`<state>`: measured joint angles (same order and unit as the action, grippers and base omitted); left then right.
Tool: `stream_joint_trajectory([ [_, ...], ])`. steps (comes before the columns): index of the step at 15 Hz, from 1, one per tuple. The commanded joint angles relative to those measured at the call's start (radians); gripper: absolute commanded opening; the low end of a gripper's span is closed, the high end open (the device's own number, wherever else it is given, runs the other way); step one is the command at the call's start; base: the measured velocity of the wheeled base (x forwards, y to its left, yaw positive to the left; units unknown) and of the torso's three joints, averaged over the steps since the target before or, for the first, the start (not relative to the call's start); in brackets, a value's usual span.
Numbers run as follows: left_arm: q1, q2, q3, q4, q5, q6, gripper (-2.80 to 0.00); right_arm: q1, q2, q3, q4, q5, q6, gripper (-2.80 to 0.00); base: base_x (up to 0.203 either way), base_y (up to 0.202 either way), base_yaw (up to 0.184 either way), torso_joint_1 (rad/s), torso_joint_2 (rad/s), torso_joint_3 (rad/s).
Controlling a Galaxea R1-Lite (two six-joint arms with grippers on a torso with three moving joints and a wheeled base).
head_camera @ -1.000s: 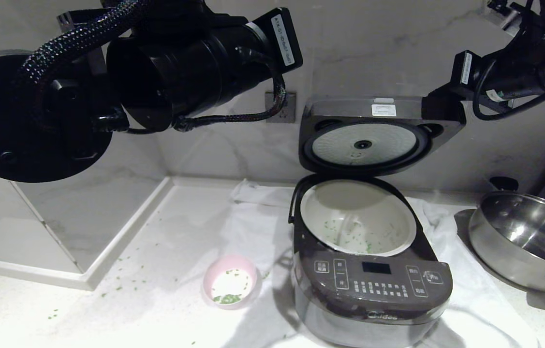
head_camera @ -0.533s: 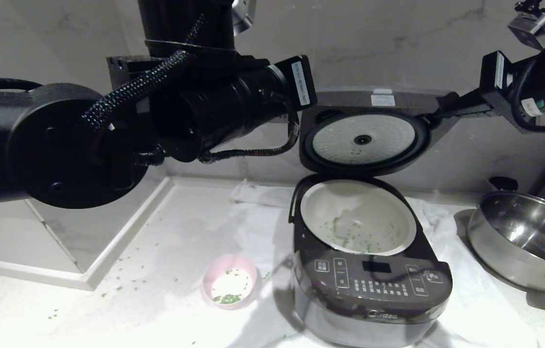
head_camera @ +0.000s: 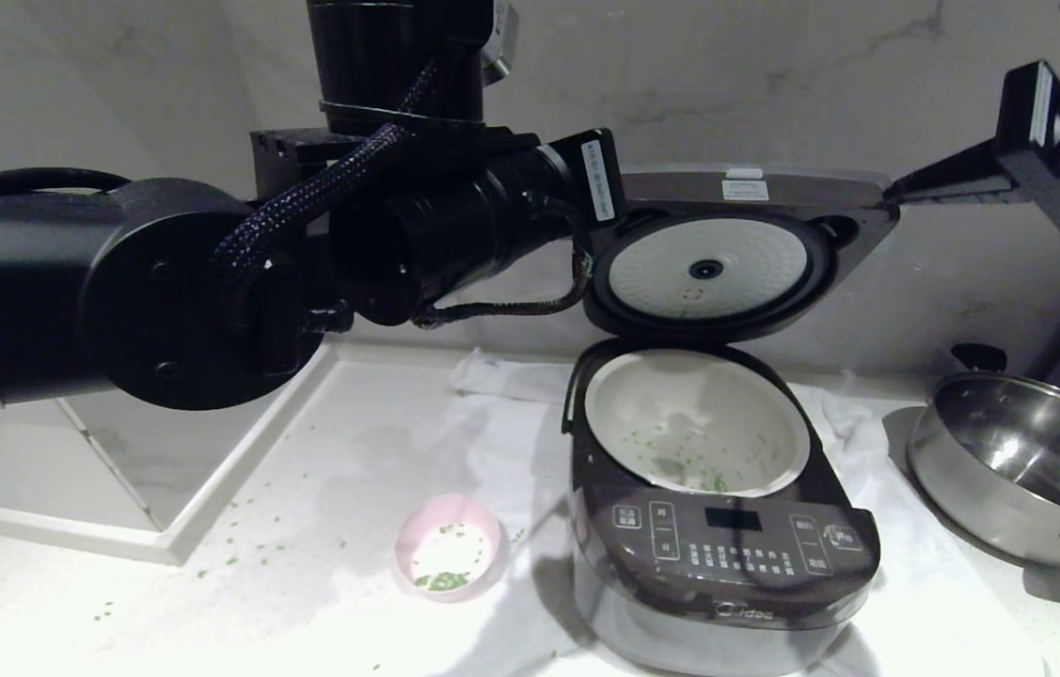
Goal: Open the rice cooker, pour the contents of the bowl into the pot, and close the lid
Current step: Close the rice cooker
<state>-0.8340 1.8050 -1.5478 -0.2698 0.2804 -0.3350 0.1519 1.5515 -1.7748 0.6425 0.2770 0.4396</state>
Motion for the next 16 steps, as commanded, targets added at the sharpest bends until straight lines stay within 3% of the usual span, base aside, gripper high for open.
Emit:
stream_joint_trajectory([
  [1,0.004,-0.013,0.02,-0.002,0.003,-0.002,-2.8,-0.017,0.041,-0.117,-0.003,-0.021,-0.008,-2.8,0.0,0.0,0.0,0.0,0.0,0.0],
  [4,0.021,-0.035,0.029,-0.002,0.003,-0.002,-2.8,-0.092,0.157,-0.185,-0.043,-0.04,-0.078,-2.8,0.0,0.0,0.0,0.0,0.0,0.0],
  [8,0.027,-0.036,0.031,-0.002,0.002,-0.006,-2.8,-0.154,0.255,-0.186,-0.067,0.0,-0.085,-2.8,0.0,0.0,0.0,0.0,0.0,0.0],
  [16,0.049,-0.027,0.05,-0.002,0.003,-0.03,-2.8,-0.123,0.271,-0.184,-0.135,0.045,-0.078,-2.8,0.0,0.0,0.0,0.0,0.0,0.0],
])
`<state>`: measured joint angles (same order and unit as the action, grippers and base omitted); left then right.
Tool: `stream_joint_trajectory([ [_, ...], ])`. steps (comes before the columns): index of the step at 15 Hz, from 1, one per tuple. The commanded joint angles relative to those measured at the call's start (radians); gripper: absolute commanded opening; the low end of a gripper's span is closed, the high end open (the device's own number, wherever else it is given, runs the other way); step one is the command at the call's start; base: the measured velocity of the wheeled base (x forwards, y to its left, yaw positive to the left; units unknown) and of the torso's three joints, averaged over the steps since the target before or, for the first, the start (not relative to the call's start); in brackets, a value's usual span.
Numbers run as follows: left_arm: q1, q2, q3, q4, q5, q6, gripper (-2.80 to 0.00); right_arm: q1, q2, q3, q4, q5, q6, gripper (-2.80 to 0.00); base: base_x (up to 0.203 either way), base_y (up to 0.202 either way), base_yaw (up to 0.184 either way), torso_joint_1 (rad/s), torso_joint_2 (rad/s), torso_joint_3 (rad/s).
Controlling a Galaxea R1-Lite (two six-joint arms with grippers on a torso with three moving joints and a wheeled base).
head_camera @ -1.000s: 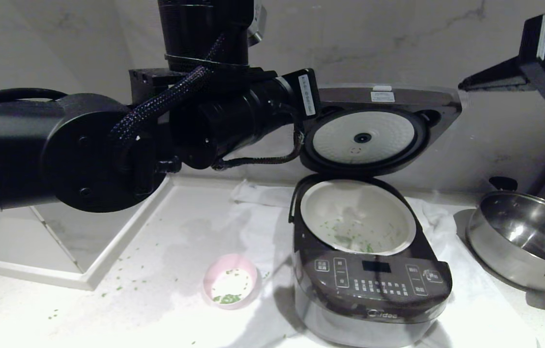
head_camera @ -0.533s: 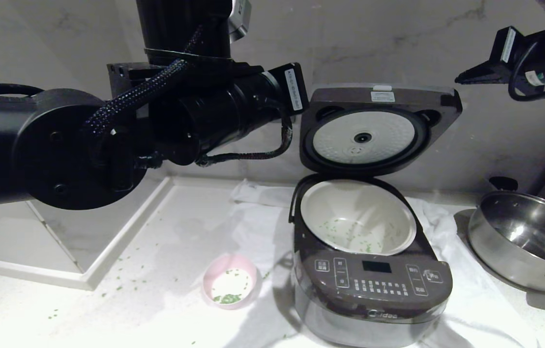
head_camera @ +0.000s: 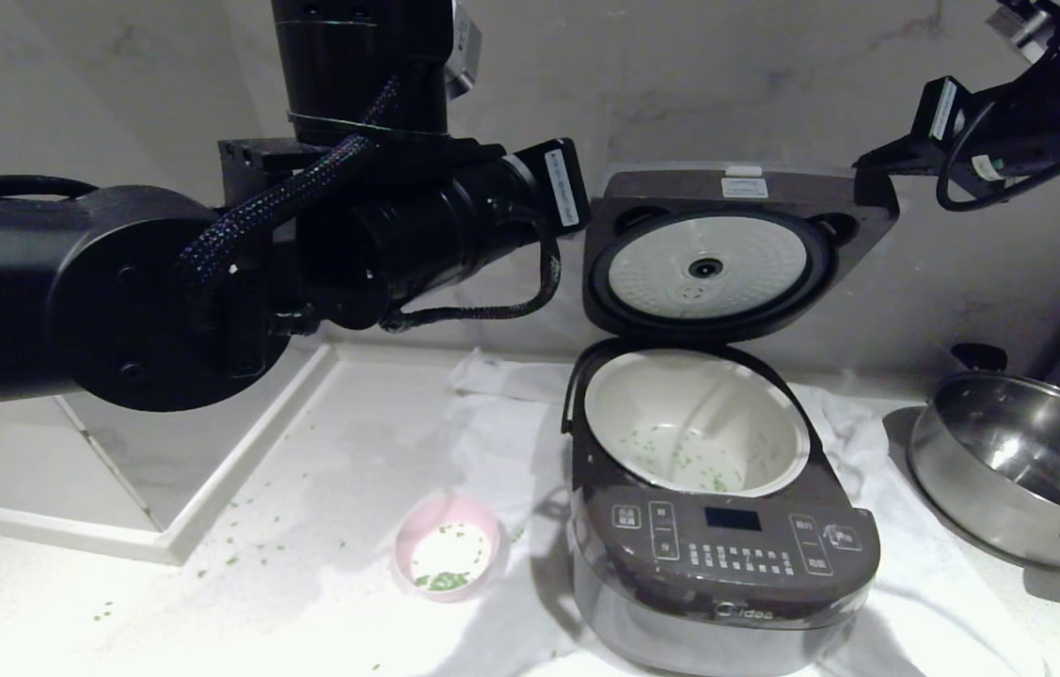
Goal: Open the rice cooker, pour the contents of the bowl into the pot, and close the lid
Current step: Close the rice cooker
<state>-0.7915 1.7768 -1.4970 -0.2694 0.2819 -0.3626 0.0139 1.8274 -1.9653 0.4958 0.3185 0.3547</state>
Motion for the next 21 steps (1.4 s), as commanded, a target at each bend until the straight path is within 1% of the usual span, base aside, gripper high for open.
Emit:
stream_joint_trajectory([
  [1,0.006,0.0,-0.002,-0.002,0.0,-0.003,-2.8,0.024,-0.005,0.007,0.029,0.011,0.016,-2.8,0.0,0.0,0.0,0.0,0.0,0.0],
  [3,0.012,-0.007,0.0,-0.002,0.001,-0.003,-2.8,0.032,-0.005,0.011,0.066,0.059,0.021,-2.8,0.0,0.0,0.0,0.0,0.0,0.0],
  [4,0.015,-0.01,0.001,-0.002,0.002,-0.004,-2.8,0.037,-0.008,0.012,0.087,0.074,0.034,-2.8,0.0,0.0,0.0,0.0,0.0,0.0],
  [6,0.021,-0.013,0.006,-0.002,0.0,-0.009,-2.8,0.05,-0.032,0.024,0.131,0.094,0.089,-2.8,0.0,0.0,0.0,0.0,0.0,0.0],
  [7,0.021,-0.014,0.006,-0.002,0.0,-0.009,-2.8,0.05,-0.046,0.043,0.145,0.112,0.091,-2.8,0.0,0.0,0.0,0.0,0.0,0.0],
  [9,0.02,-0.018,0.003,-0.002,-0.003,-0.009,-2.8,0.051,-0.08,0.116,0.153,0.129,0.093,-2.8,0.0,0.0,0.0,0.0,0.0,0.0],
  [12,0.029,-0.031,-0.02,-0.002,-0.004,-0.009,-2.8,0.059,-0.146,0.266,0.152,0.136,0.089,-2.8,0.0,0.0,0.0,0.0,0.0,0.0],
  [14,0.029,-0.027,-0.037,-0.002,-0.006,-0.009,-2.8,0.058,-0.176,0.331,0.15,0.164,0.088,-2.8,0.0,0.0,0.0,0.0,0.0,0.0],
  [16,0.023,-0.022,-0.028,0.007,-0.01,-0.005,-2.8,0.06,-0.206,0.4,0.149,0.176,0.086,-2.8,0.0,0.0,0.0,0.0,0.0,0.0],
  [17,0.016,-0.025,-0.006,0.022,-0.012,-0.002,-2.8,0.063,-0.22,0.433,0.147,0.181,0.085,-2.8,0.0,0.0,0.0,0.0,0.0,0.0],
  [19,-0.005,-0.026,0.026,0.109,-0.019,0.013,-2.8,0.067,-0.243,0.49,0.14,0.189,0.086,-2.8,0.0,0.0,0.0,0.0,0.0,0.0],
  [21,-0.015,0.003,0.041,0.135,-0.018,0.022,-2.8,0.073,-0.255,0.556,0.102,0.19,0.085,-2.8,0.0,0.0,0.0,0.0,0.0,0.0],
])
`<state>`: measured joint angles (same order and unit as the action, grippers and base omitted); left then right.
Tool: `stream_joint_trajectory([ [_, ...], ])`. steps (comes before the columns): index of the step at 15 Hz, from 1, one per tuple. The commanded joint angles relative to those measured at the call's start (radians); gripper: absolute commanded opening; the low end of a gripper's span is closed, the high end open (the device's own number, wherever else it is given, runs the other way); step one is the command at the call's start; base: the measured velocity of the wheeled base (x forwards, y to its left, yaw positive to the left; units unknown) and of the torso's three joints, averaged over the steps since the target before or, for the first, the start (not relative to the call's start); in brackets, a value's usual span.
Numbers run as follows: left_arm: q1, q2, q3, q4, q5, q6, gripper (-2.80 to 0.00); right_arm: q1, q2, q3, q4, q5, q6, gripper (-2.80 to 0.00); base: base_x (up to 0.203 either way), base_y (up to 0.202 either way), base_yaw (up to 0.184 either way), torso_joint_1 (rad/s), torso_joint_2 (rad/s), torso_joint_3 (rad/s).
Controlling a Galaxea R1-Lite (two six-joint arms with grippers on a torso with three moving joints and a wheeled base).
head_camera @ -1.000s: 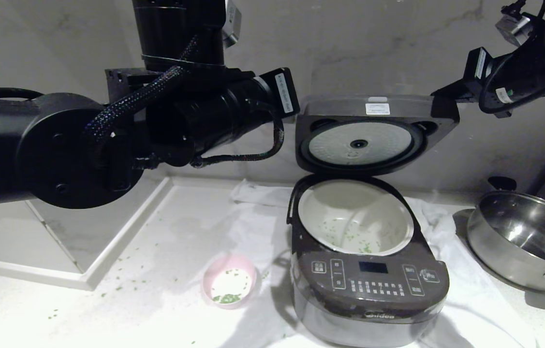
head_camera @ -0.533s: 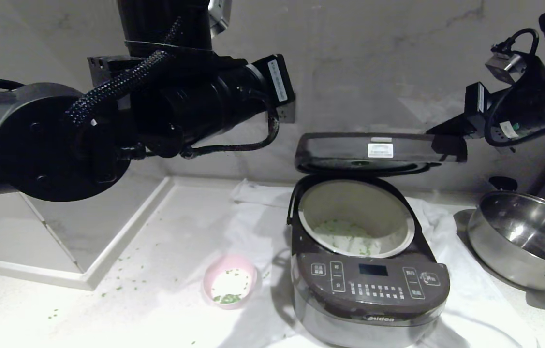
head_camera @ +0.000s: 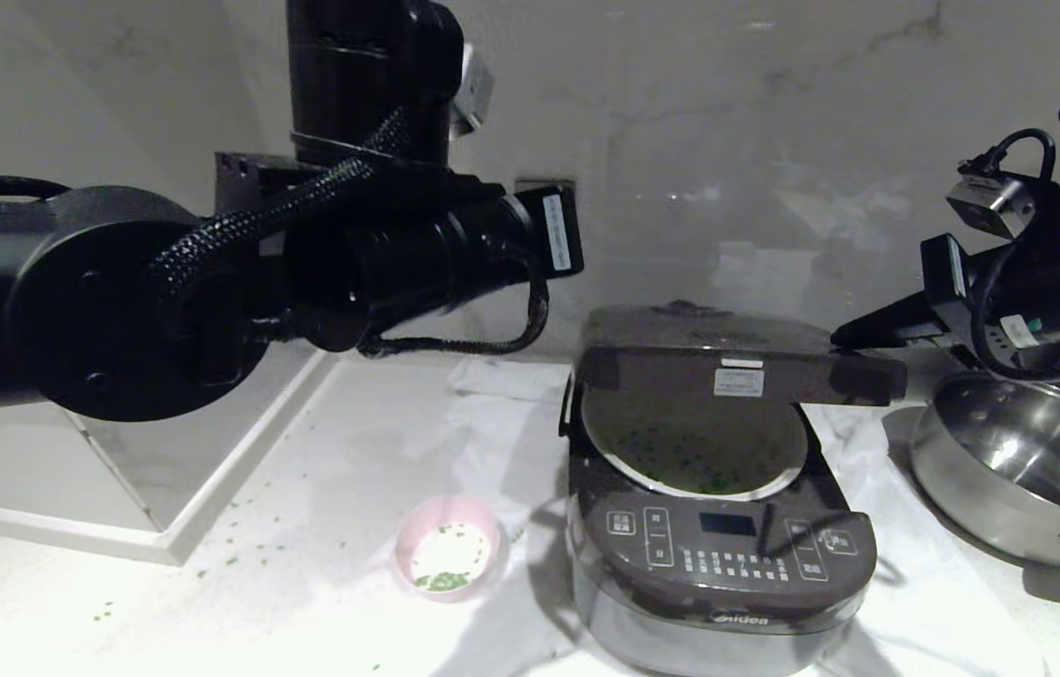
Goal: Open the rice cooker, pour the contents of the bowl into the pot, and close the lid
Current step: Close the rice cooker
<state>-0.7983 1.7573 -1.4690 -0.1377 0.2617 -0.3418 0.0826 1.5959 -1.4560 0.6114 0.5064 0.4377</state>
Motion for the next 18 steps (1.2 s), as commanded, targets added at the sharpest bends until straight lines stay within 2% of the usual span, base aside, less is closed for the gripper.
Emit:
stream_joint_trajectory([
  [1,-0.011,0.044,0.022,0.002,0.004,0.017,-2.8,0.009,-0.03,0.083,-0.041,0.001,0.0,-2.8,0.0,0.0,0.0,0.0,0.0,0.0],
  [6,-0.073,0.111,0.026,-0.009,0.009,0.048,-2.8,0.014,-0.051,0.199,-0.099,0.001,-0.004,-2.8,0.0,0.0,0.0,0.0,0.0,0.0],
  [11,-0.075,0.185,0.04,-0.009,0.01,0.148,-2.8,0.028,-0.064,0.281,-0.182,-0.002,0.006,-2.8,0.0,0.0,0.0,0.0,0.0,0.0],
  [14,-0.078,0.222,0.078,-0.01,0.012,0.167,-2.8,0.028,-0.068,0.299,-0.197,-0.001,0.006,-2.8,0.0,0.0,0.0,0.0,0.0,0.0],
  [16,-0.08,0.22,0.119,-0.015,0.012,0.201,-2.8,0.029,-0.074,0.315,-0.203,0.0,0.006,-2.8,0.0,0.0,0.0,0.0,0.0,0.0],
  [18,-0.084,0.211,0.161,-0.055,0.011,0.22,-2.8,0.029,-0.072,0.332,-0.213,0.001,0.006,-2.8,0.0,0.0,0.0,0.0,0.0,0.0],
])
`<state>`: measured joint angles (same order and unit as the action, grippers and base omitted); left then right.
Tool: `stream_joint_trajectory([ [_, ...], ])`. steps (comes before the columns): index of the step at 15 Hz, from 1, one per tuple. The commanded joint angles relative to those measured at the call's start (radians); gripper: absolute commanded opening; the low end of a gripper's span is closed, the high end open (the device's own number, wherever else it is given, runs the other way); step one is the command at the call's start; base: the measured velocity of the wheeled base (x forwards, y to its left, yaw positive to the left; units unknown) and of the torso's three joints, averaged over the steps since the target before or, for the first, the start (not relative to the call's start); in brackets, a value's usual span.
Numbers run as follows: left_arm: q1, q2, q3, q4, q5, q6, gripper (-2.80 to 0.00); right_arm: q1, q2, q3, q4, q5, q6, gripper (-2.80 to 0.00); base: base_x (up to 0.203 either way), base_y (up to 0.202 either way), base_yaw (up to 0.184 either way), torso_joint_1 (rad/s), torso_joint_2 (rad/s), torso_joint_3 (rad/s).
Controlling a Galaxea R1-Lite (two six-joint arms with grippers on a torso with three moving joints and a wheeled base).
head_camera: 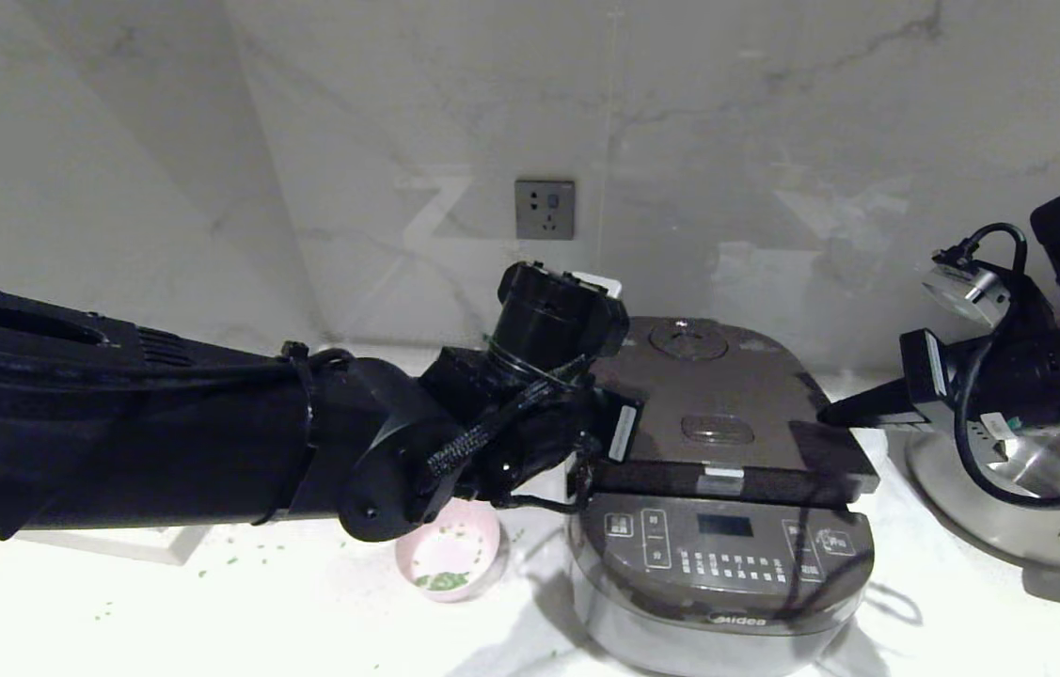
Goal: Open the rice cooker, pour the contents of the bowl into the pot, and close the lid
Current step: Close the rice cooker
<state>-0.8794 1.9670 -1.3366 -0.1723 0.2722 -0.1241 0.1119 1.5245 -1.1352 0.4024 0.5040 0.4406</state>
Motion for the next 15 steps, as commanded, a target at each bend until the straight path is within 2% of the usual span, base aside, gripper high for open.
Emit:
stream_joint_trajectory([
  [1,-0.005,-0.002,0.049,-0.049,0.0,0.004,-2.8,0.0,0.0,0.034,-0.02,0.004,0.003,-2.8,0.0,0.0,0.0,0.0,0.0,0.0],
  [4,-0.019,-0.026,0.104,-0.07,-0.004,0.019,-2.8,0.002,0.006,0.087,-0.084,0.001,0.003,-2.8,0.0,0.0,0.0,0.0,0.0,0.0],
  [10,-0.033,-0.055,0.111,-0.07,-0.005,0.015,-2.8,0.003,0.082,0.161,-0.172,0.001,0.001,-2.8,0.0,0.0,0.0,0.0,0.0,0.0],
  [15,-0.08,-0.112,0.138,-0.07,-0.01,0.014,-2.8,0.005,0.115,0.187,-0.214,-0.001,0.003,-2.8,0.0,0.0,0.0,0.0,0.0,0.0],
])
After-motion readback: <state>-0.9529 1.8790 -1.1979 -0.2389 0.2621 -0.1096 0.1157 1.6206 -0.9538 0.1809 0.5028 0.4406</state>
